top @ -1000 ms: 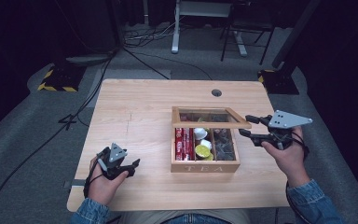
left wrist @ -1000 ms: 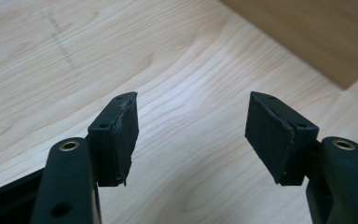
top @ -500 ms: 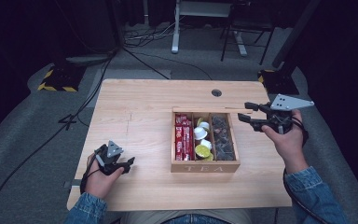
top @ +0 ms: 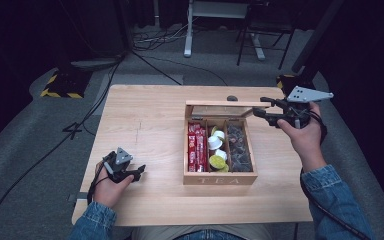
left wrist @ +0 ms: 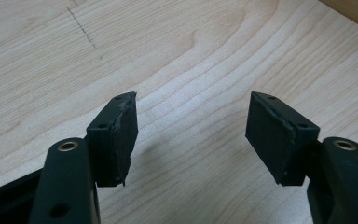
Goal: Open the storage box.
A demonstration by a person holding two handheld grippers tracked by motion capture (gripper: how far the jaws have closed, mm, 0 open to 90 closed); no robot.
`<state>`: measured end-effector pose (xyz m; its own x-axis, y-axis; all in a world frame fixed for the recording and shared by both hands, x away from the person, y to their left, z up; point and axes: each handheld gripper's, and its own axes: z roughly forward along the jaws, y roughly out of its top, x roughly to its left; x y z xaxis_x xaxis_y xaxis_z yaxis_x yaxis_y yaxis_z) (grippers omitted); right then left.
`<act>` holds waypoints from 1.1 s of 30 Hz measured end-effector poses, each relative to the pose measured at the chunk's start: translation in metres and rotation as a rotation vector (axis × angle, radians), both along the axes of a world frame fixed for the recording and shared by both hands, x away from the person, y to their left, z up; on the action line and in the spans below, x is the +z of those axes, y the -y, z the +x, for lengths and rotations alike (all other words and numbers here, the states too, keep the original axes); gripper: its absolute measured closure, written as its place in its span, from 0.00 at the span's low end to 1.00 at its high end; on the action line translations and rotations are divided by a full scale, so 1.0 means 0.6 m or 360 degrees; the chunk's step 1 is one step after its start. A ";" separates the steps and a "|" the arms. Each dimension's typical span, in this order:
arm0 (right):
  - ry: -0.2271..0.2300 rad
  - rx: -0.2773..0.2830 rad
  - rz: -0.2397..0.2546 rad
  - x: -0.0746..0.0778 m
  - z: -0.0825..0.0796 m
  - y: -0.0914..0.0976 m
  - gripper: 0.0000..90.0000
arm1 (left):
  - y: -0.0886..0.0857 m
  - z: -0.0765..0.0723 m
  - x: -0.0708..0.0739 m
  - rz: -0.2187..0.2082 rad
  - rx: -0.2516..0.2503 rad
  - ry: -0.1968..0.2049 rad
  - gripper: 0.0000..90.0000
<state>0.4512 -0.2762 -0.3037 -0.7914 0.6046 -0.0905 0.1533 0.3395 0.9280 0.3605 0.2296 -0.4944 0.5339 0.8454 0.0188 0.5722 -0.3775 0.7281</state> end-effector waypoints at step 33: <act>-0.0009 -0.0224 0.0101 0.020 0.116 -0.033 0.51 | 0.007 0.009 0.000 -0.0018 -0.0035 0.0018 0.38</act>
